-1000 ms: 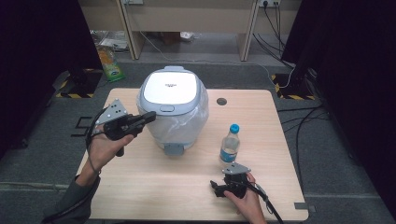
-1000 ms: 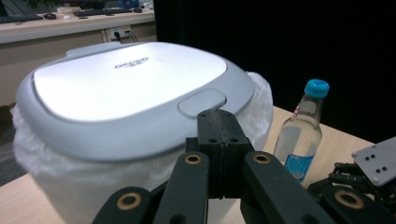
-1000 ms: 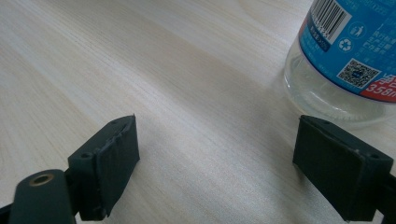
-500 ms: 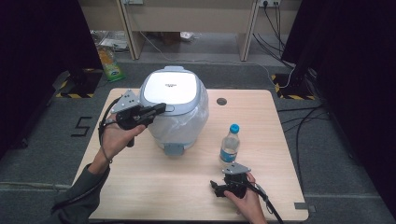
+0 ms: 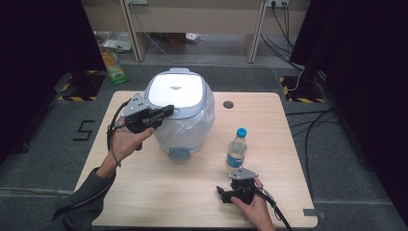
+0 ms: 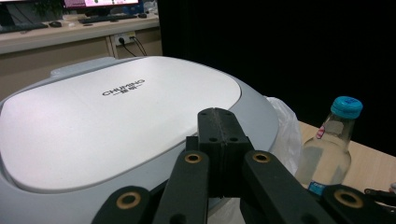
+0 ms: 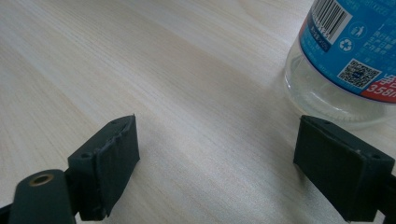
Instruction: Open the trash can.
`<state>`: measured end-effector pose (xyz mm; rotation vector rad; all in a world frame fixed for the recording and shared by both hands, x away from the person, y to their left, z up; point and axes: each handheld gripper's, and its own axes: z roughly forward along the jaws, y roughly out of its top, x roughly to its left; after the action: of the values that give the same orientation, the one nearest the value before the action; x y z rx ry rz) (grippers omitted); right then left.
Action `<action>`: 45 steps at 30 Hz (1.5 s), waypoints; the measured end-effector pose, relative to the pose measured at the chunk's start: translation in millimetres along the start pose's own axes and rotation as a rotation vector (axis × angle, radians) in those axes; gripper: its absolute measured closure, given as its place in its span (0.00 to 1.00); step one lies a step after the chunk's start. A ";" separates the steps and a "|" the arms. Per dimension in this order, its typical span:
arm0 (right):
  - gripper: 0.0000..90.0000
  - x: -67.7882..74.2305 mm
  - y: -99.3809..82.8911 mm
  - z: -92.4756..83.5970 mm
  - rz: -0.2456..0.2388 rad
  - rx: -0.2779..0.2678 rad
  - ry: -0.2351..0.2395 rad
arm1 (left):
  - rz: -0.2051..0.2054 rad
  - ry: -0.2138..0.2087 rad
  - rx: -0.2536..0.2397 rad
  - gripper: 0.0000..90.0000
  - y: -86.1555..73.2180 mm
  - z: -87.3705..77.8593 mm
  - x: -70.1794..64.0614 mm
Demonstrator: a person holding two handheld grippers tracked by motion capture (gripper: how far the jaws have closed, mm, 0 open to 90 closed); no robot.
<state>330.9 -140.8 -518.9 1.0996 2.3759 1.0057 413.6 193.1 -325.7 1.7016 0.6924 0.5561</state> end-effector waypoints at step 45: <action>0.14 -0.6 0.6 0.8 0.000 0.003 0.003 | -0.040 -0.134 0.028 0.54 -2.1 -38.9 -20.3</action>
<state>332.0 -140.6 -519.0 1.0994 2.3801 1.0050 372.2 206.1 -319.0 1.7299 0.6391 0.4016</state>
